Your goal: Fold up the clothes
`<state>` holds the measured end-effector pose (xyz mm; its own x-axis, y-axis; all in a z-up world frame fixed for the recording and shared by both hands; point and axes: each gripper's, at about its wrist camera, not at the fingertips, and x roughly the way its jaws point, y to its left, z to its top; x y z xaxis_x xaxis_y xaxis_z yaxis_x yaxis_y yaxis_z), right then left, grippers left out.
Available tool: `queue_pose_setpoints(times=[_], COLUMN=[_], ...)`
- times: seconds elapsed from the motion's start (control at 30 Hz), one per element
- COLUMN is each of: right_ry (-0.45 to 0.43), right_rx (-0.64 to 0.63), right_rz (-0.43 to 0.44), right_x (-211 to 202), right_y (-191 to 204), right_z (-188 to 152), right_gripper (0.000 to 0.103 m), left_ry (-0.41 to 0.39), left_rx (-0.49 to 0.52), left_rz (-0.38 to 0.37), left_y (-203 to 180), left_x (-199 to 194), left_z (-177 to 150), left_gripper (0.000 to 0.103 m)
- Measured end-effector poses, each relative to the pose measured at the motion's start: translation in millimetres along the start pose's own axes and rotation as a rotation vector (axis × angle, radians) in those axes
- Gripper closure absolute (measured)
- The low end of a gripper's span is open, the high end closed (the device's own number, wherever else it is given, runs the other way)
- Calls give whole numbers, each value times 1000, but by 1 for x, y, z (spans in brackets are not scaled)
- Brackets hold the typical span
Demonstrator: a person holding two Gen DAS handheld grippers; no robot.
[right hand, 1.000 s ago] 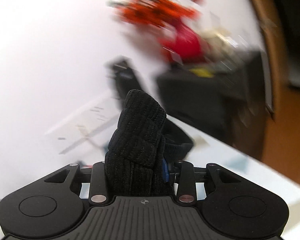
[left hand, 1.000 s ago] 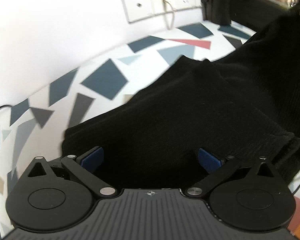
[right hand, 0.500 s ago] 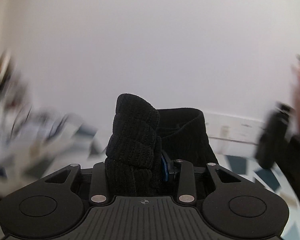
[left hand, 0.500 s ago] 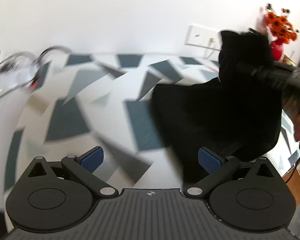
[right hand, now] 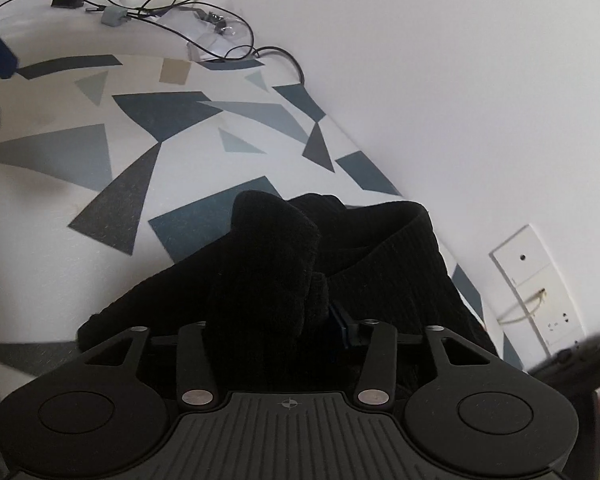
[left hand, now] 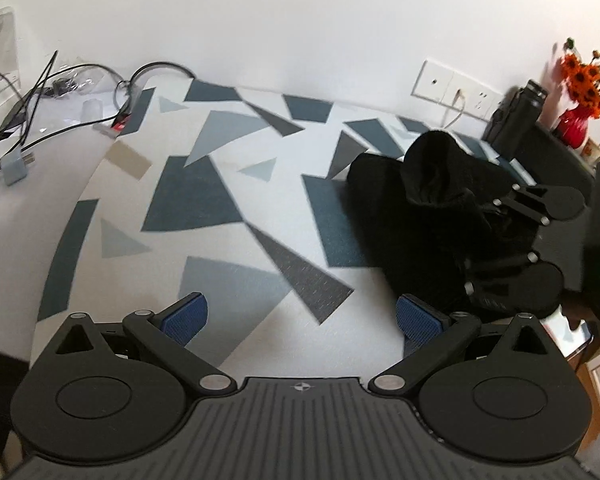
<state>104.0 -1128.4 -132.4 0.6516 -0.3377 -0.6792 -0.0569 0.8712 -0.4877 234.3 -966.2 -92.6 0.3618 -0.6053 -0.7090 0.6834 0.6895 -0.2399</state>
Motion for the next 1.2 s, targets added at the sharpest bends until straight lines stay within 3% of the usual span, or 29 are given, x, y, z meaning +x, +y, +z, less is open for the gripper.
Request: queue_pose_setpoints(times=[0.07,0.13,0.27,0.37,0.47,0.57,0.63,0.7,0.73,0.77,0.8,0.87,1.0,1.13,1.2], right_ry=[-19,-57,-87,-84,-58,-38,-33,-23,-19,-15,-21,-54,-131,-91,-60], right_rx=[41,131,304,526,760,697,611,559,581,604,639,672,647,589,561], right_rz=[64,145,164,130,91,70,62,61,73,86,95,127,164,232,248], right_x=[-11,-29,-64,-73,-68,-64,-59,-51,-45,-39,-34,-36,-64,-64,-56], right_y=[-16,-29,-62,-105,-142,-138,-125,-116,-117,-119,-122,-127,-130,-115,-103], right_z=[-8,-18,-33,-59,-94,-102,-97,-95,-97,-100,-102,-105,-107,-112,-112], right_gripper=[37,35,41,45,63,57,43,45,46,61,67,89,94,94,94], left_ry=[-12,-33,-75,-81,-36,8,32,62,87,114,141,171,170,140,80], left_rx=[15,50,140,218,279,302,354,391,387,370,342,288,209,146,139], left_rz=[-28,-65,-152,-223,-290,-363,-367,-349,-346,-343,-341,-340,-321,-314,-299], left_y=[-4,-15,-46,-74,-103,-121,-131,-136,-135,-132,-128,-118,-100,-90,-92], left_x=[2,6,18,31,52,63,71,81,88,95,101,109,114,109,100], left_z=[6,15,34,47,58,63,61,58,57,56,57,59,64,71,78], left_gripper=[0,0,0,0,0,0,0,1,2,6,9,14,14,13,13])
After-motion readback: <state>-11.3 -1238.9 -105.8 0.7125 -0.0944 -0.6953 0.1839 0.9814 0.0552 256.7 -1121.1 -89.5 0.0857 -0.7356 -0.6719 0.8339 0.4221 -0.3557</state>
